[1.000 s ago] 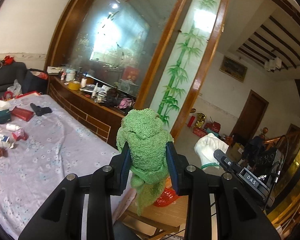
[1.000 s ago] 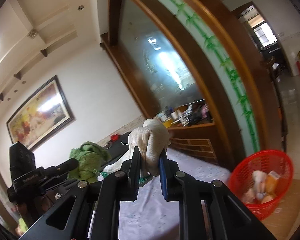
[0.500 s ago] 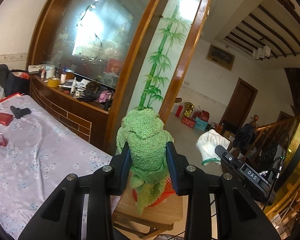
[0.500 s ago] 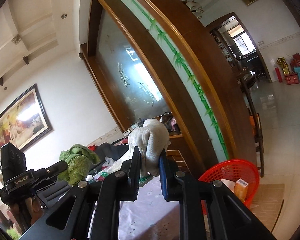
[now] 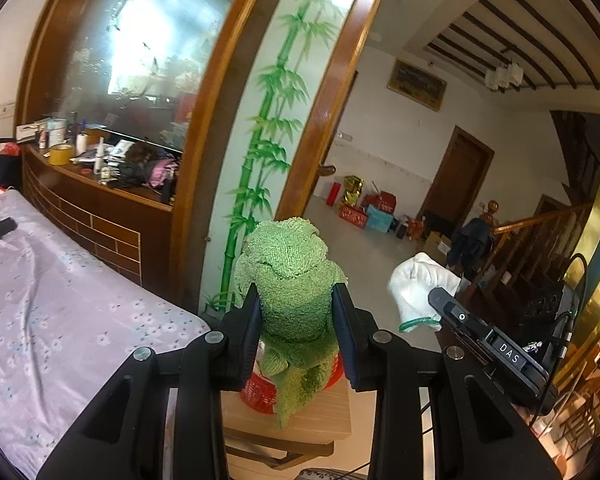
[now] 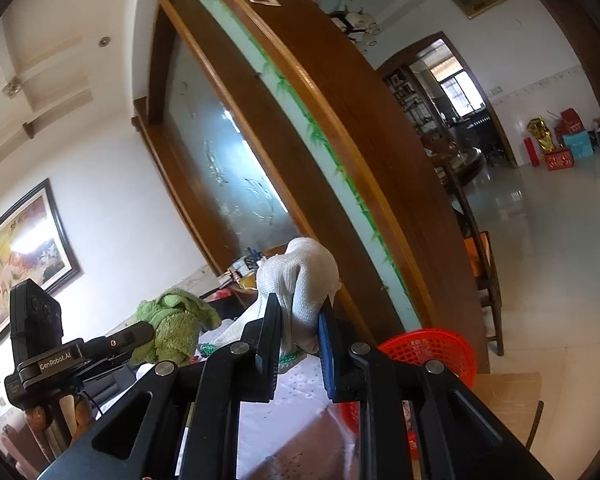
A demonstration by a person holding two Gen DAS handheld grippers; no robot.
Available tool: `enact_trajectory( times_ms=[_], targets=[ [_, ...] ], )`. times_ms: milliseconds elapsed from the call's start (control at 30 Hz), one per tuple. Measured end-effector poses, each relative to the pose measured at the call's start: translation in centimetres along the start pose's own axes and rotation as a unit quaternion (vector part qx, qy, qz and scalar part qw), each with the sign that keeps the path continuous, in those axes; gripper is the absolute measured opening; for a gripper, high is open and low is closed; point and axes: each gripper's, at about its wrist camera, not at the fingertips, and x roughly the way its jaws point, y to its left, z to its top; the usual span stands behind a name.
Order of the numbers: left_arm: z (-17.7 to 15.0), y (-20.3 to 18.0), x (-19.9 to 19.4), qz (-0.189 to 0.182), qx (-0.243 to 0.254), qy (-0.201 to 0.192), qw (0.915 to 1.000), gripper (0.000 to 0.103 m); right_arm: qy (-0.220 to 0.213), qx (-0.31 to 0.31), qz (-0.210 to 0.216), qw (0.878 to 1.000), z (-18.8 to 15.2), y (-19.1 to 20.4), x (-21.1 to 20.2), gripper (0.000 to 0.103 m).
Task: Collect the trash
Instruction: 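Carry the green towel and white cloth to the red wastebasket and release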
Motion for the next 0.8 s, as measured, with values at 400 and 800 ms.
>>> enact_trajectory(
  times_ms=[400,800],
  targets=[
    [-0.3,0.1,6.1,-0.003,-0.008,0.042,0.9991,0.033,0.023,0.026,-0.034,0.999,-0.5,-3.5,2.0,0.018],
    [-1.8,0.4,12.6,-0.005,-0.006,0.079,0.9968,0.033,0.048,0.04,-0.052,0.997,-1.3,-6.1,4.0,0.019]
  ],
)
